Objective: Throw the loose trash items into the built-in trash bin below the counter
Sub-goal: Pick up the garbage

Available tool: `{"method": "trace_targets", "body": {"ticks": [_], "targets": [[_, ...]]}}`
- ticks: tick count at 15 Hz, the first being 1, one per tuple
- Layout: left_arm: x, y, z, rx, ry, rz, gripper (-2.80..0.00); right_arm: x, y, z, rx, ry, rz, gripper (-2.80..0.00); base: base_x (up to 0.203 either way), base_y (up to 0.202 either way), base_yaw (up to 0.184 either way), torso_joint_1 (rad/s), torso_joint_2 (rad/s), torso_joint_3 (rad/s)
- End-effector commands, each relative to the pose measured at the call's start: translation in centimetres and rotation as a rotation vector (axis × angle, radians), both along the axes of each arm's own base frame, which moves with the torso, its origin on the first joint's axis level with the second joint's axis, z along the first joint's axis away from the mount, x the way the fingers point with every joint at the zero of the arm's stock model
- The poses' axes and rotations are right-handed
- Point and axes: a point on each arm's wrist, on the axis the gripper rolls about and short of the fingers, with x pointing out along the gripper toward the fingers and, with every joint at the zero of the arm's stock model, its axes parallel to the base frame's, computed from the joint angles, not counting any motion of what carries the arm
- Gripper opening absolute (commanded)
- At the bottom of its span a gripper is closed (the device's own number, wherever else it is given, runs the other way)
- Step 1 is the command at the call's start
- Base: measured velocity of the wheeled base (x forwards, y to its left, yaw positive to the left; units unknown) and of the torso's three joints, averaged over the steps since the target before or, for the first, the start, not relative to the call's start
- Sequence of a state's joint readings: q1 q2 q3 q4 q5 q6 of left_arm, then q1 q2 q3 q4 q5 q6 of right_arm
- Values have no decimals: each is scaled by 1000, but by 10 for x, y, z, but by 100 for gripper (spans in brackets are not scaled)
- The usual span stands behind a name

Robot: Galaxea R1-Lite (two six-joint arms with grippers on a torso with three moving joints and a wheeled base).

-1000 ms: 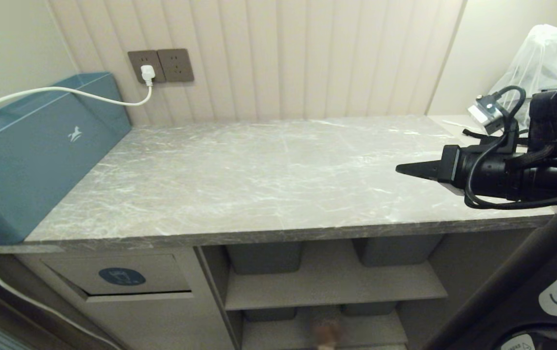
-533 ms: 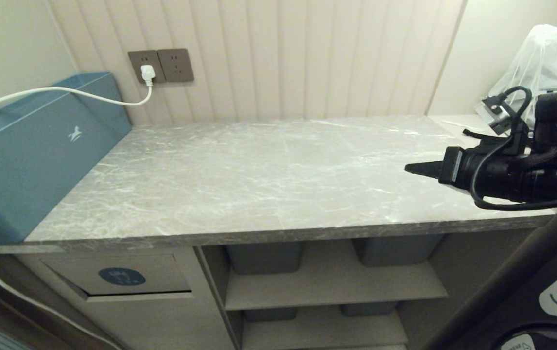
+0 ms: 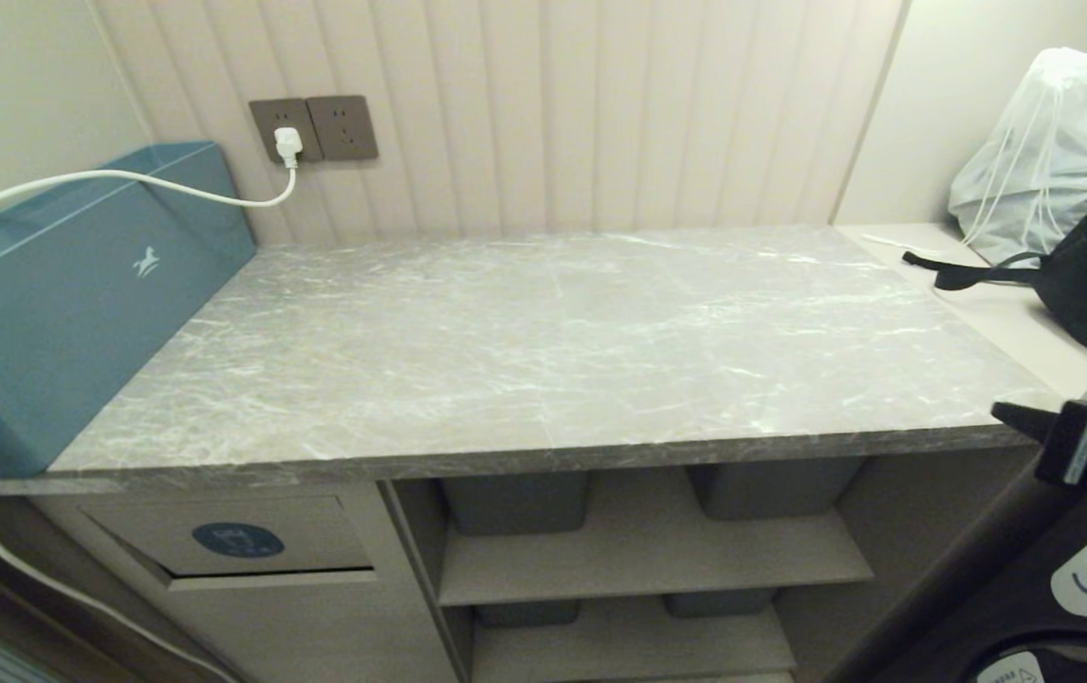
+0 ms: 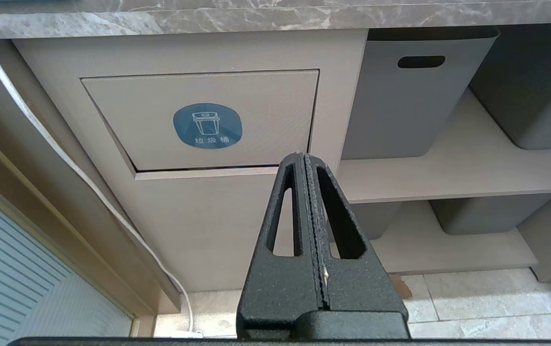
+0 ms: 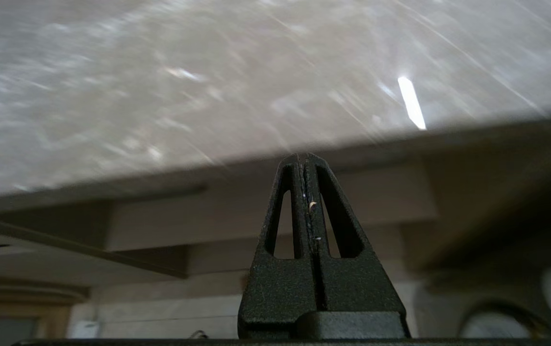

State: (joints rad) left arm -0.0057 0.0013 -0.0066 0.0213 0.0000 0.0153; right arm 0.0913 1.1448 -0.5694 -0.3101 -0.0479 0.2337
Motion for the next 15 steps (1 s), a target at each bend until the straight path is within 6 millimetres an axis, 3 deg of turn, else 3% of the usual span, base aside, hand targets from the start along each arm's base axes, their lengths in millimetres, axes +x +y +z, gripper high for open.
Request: {"method": "trace_targets", "body": {"ticks": [1, 4, 7, 11, 15], "targets": [[0, 0, 0, 0, 0, 0, -280, -52, -13, -17, -15, -56, -112, -280, 0, 0, 0, 0, 0, 0], [0, 0, 0, 0, 1, 0, -280, -98, -17, -68, -147, -11, -140, -280, 0, 0, 0, 0, 0, 0], [0, 0, 0, 0, 0, 0, -280, -129, -13, -113, -312, 22, 83, -280, 0, 0, 0, 0, 0, 0], [0, 0, 0, 0, 1, 0, -280, -160, -12, -134, -349, 78, 153, -280, 0, 0, 0, 0, 0, 0], [0, 0, 0, -2, 0, 0, -280, -176, -12, -137, -358, -78, 132, -280, 0, 0, 0, 0, 0, 0]]}}
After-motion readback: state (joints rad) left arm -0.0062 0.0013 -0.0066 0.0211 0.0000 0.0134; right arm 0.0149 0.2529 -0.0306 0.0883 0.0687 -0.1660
